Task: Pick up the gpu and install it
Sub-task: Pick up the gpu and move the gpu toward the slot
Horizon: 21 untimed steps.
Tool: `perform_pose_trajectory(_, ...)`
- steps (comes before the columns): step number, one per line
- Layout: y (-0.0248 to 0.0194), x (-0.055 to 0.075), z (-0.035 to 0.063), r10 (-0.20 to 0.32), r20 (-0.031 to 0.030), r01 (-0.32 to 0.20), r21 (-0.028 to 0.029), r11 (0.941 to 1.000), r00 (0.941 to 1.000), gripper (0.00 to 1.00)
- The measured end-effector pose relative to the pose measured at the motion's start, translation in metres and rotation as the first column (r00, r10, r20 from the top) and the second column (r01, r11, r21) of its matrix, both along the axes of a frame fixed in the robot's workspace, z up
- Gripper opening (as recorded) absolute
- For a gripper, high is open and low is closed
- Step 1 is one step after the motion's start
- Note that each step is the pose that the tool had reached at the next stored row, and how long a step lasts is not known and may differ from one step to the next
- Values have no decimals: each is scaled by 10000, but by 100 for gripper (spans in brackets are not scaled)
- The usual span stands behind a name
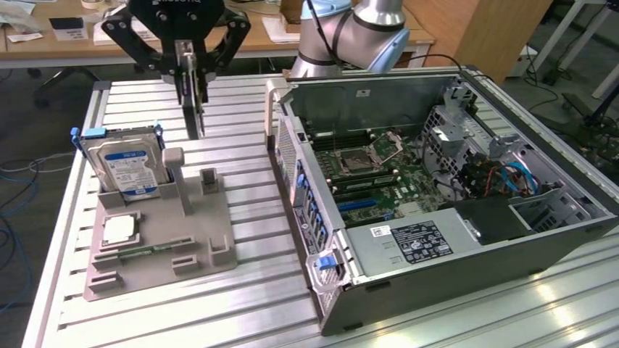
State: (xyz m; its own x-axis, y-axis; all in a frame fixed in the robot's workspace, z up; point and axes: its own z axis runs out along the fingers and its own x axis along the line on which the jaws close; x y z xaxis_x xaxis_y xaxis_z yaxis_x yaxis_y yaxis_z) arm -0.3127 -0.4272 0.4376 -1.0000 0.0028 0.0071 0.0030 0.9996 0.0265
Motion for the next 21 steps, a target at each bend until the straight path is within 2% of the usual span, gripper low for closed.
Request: perform_pose_trajectory(21,0,869,-1,1,1,-1,0,10000,10000,28)
